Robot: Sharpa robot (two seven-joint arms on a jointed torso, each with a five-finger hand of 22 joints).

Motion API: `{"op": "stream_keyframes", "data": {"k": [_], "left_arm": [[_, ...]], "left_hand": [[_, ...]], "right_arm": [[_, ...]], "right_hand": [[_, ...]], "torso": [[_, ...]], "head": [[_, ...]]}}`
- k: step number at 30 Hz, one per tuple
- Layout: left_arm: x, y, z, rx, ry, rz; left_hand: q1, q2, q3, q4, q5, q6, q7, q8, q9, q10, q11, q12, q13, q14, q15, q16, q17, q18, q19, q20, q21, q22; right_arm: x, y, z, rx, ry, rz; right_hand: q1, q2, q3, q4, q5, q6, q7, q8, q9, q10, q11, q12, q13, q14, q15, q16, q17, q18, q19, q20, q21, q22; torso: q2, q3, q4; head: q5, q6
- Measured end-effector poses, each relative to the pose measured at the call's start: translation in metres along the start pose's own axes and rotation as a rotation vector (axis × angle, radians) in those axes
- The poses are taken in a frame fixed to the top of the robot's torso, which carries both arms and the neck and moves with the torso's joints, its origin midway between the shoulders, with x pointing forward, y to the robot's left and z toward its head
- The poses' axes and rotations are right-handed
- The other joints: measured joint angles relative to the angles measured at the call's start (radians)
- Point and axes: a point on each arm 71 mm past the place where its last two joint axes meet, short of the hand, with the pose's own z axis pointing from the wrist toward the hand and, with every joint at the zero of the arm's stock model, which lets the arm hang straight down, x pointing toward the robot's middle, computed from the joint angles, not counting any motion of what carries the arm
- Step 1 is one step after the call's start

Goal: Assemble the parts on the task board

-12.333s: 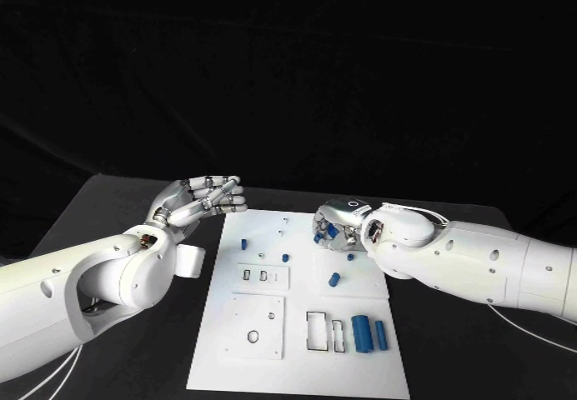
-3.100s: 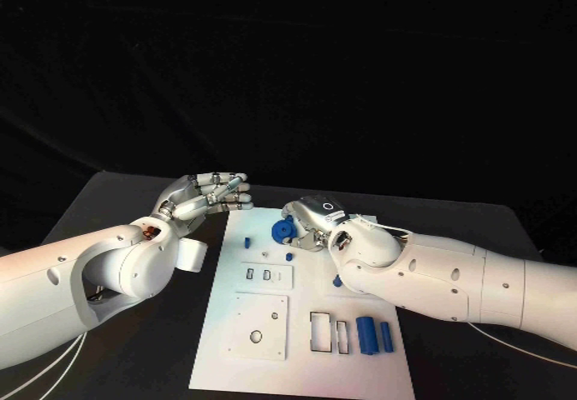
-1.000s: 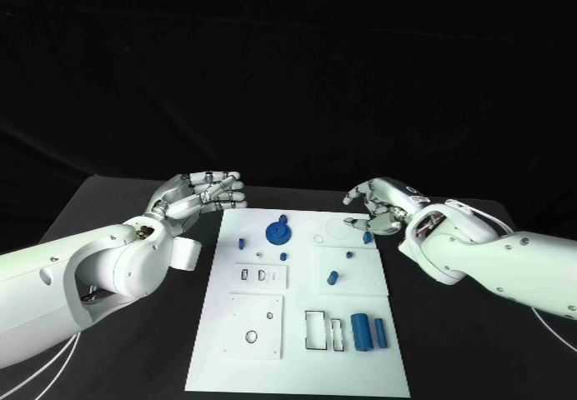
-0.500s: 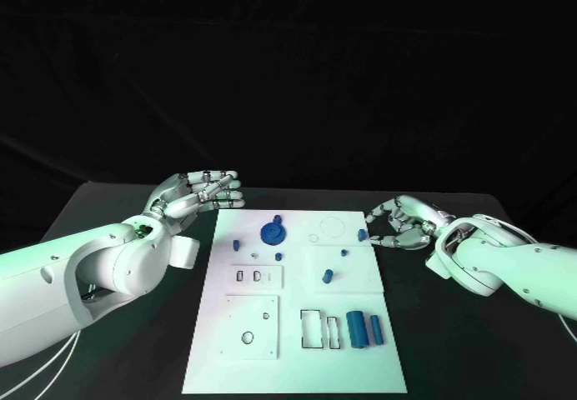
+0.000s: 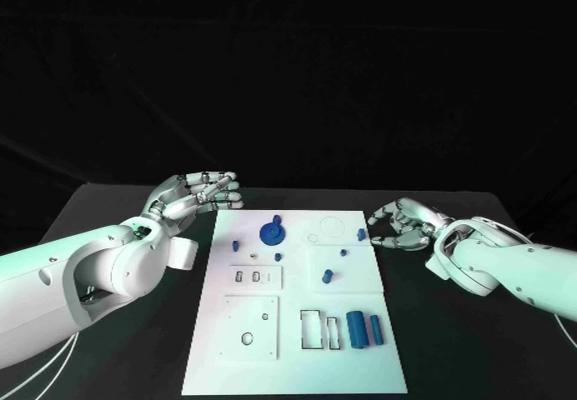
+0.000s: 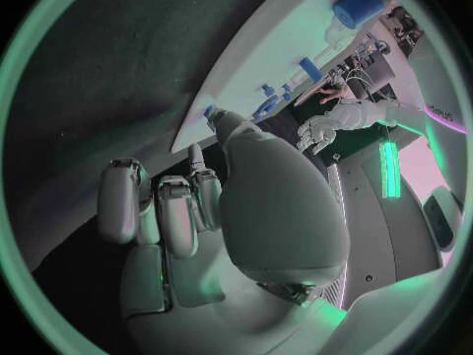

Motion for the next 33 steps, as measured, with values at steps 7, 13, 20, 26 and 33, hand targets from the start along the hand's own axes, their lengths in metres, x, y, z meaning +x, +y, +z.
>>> {"op": "stream_keyframes", "data": {"k": [7, 13, 20, 26, 33], "left_arm": [[-0.001, 0.0, 0.0, 0.0, -0.001, 0.0], [-0.001, 0.0, -0.001, -0.001, -0.001, 0.001], [-0.002, 0.0, -0.001, -0.003, -0.001, 0.001], [-0.002, 0.0, -0.001, -0.004, 0.0, 0.001], [-0.002, 0.0, -0.001, -0.005, 0.001, 0.001]], "left_hand": [[0.0, 0.0, 0.0, 0.0, 0.0, 0.0, 0.0, 0.0, 0.0, 0.0, 0.0, 0.0, 0.0, 0.0, 0.0, 0.0, 0.0, 0.0, 0.0, 0.0, 0.0, 0.0], [0.0, 0.0, 0.0, 0.0, 0.0, 0.0, 0.0, 0.0, 0.0, 0.0, 0.0, 0.0, 0.0, 0.0, 0.0, 0.0, 0.0, 0.0, 0.0, 0.0, 0.0, 0.0], [0.0, 0.0, 0.003, -0.003, 0.0, 0.0, 0.0, 0.0, 0.0, 0.0, 0.0, 0.0, 0.0, 0.0, 0.0, 0.0, 0.002, 0.0, 0.0, 0.0, 0.0, -0.001], [0.0, 0.0, 0.003, -0.003, 0.0, 0.0, 0.0, 0.0, 0.0, 0.0, 0.0, 0.0, 0.0, 0.0, 0.0, 0.0, 0.002, 0.0, 0.0, 0.0, 0.0, -0.001], [0.0, 0.0, 0.003, -0.003, 0.0, 0.0, 0.0, 0.0, 0.0, 0.0, 0.0, 0.0, 0.0, 0.0, 0.0, 0.0, 0.002, 0.0, 0.0, 0.0, 0.0, -0.001]], "right_arm": [[0.004, 0.001, 0.003, 0.014, -0.001, 0.016], [0.007, 0.003, 0.004, 0.016, 0.003, 0.029], [0.009, 0.004, 0.005, 0.018, 0.006, 0.038], [0.011, 0.007, 0.006, 0.015, 0.009, 0.042], [0.014, 0.01, 0.008, 0.01, 0.015, 0.047]], "right_hand": [[-0.01, 0.01, 0.005, 0.005, 0.0, 0.0, 0.0, 0.0, 0.0, 0.004, 0.004, 0.005, 0.0, 0.0, 0.0, 0.0, 0.0, 0.0, 0.002, 0.002, 0.002, 0.001], [-0.006, 0.014, 0.009, 0.009, 0.0, 0.004, 0.004, 0.0, 0.0, 0.008, 0.0, 0.01, 0.0, 0.0, 0.0, 0.0, 0.0, 0.0, 0.004, 0.004, 0.003, 0.001], [-0.006, 0.014, 0.012, 0.006, 0.0, 0.007, 0.001, 0.0, 0.0, 0.008, 0.0, 0.01, 0.0, 0.0, 0.0, 0.0, 0.0, 0.0, 0.008, 0.0, 0.006, 0.001], [-0.01, 0.018, 0.017, 0.006, 0.0, 0.013, 0.001, 0.0, 0.0, 0.015, 0.0, 0.016, 0.0, 0.0, 0.0, 0.0, 0.0, 0.0, 0.011, 0.003, 0.014, 0.001], [-0.006, 0.022, 0.022, 0.008, 0.0, 0.015, -0.001, 0.0, 0.0, 0.015, 0.0, 0.021, 0.0, 0.0, 0.0, 0.0, 0.0, 0.0, 0.015, 0.0, 0.014, 0.0]], "torso": [[0.0, 0.0, 0.0], [-0.001, -0.0008, -0.0006], [-0.002, -0.0013, -0.0011], [-0.002, -0.0012, -0.0012], [-0.002, -0.0017, -0.001]], "head": [[0.004, -0.005], [0.007, -0.007], [0.006, -0.008], [0.006, -0.008], [0.006, -0.004]]}}
